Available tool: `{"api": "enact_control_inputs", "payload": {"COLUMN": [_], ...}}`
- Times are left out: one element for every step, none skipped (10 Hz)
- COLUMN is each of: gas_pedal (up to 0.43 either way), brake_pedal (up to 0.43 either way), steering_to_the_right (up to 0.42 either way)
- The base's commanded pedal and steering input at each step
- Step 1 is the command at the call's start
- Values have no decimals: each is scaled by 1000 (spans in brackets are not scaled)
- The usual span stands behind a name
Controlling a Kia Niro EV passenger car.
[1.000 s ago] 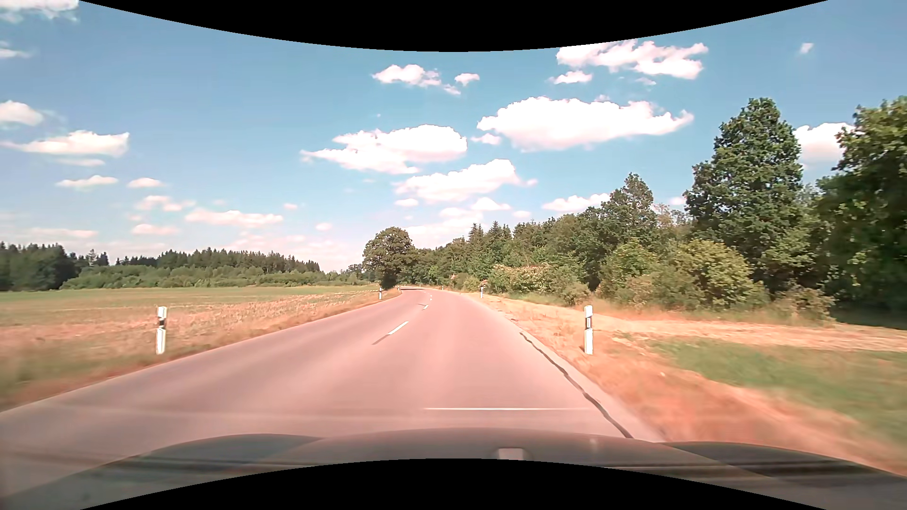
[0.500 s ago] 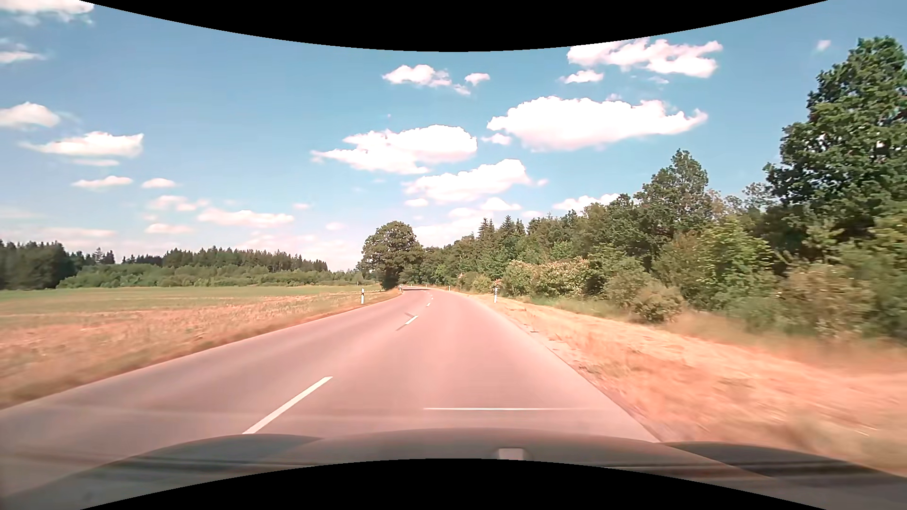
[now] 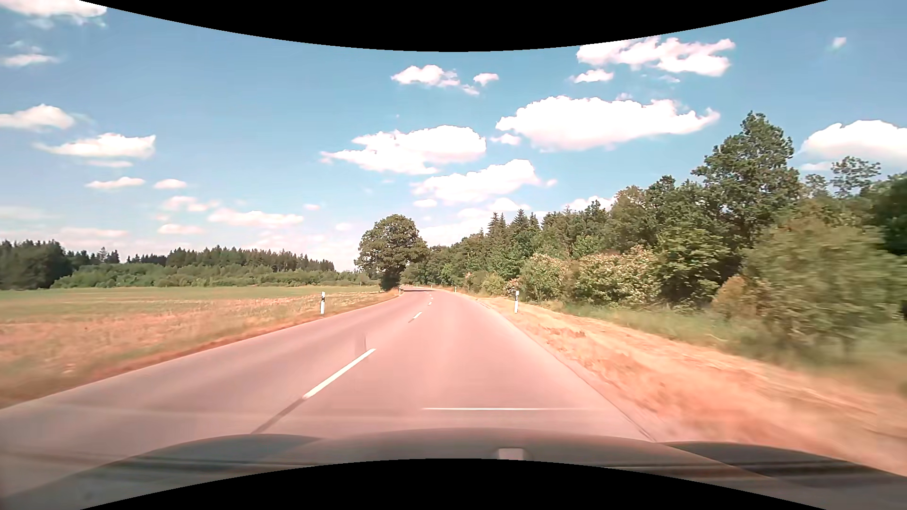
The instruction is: Follow the waypoints while adhering to traffic rules and regulations
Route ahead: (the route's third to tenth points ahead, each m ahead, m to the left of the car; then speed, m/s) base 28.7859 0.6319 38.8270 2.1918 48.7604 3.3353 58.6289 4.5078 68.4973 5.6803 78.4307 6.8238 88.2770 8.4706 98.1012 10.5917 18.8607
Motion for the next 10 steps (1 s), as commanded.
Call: {"api": "enact_control_inputs", "payload": {"gas_pedal": [197, 197, 197, 197, 197, 197, 197, 197, 197, 197], "brake_pedal": [0, 0, 0, 0, 0, 0, 0, 0, 0, 0], "steering_to_the_right": [-15, -16, -16, -16, -15, -14, -13, -12, -11, -11]}}
